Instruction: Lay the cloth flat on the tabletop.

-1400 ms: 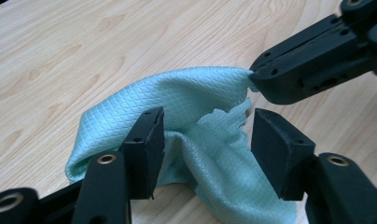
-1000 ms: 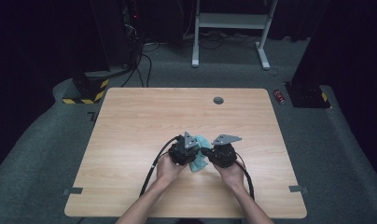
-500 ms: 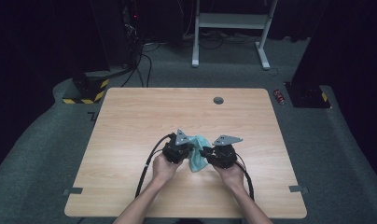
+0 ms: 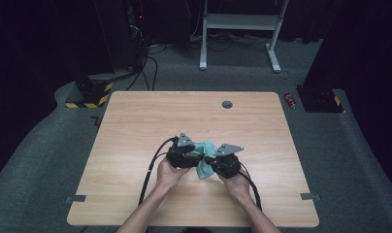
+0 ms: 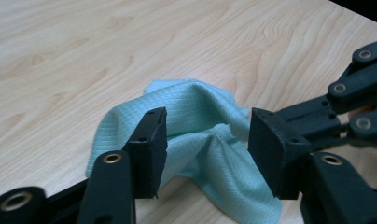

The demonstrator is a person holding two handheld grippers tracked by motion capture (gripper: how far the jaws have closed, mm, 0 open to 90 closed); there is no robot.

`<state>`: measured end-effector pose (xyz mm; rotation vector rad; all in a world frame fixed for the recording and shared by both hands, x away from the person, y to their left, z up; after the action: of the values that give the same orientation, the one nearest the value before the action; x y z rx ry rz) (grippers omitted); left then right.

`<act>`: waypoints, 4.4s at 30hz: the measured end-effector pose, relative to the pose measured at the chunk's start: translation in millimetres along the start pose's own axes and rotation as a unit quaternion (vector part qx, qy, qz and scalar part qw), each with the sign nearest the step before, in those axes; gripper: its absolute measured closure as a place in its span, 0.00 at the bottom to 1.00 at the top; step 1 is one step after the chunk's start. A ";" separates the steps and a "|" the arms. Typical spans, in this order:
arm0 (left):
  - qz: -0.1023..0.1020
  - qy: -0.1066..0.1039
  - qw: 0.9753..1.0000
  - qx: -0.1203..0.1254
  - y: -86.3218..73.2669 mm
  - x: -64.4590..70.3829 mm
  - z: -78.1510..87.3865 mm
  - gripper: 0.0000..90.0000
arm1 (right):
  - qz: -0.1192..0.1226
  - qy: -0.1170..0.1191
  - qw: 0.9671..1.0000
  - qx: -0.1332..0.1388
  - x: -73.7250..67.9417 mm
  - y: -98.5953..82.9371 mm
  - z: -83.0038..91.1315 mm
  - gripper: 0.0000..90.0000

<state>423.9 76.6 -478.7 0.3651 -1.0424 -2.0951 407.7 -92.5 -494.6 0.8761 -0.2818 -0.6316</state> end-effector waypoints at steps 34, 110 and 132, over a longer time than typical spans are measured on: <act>0.052 0.027 0.998 0.025 10.0 -35.0 33.9 1.00 | -0.023 -0.010 0.999 -0.031 2.4 -18.1 -13.6 0.80; -0.033 0.000 0.997 -0.070 -3.9 -14.7 -13.2 1.00 | -0.054 -0.020 0.998 0.021 16.6 0.5 2.5 0.89; 0.056 0.071 0.996 0.002 -3.8 -68.1 21.5 1.00 | -0.018 -0.008 0.998 -0.063 1.2 -23.3 -29.9 0.99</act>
<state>456.3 140.1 -473.2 0.4395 -0.9620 -1.9380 413.6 -85.6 -531.5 0.7560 -0.2383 -0.6824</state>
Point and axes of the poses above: each handheld gripper's, and its own axes: z roughly backward along the jaws, y roughly out of its top, x roughly to its right, the point moved 2 cm from there along -z, roughly forward along the jaws
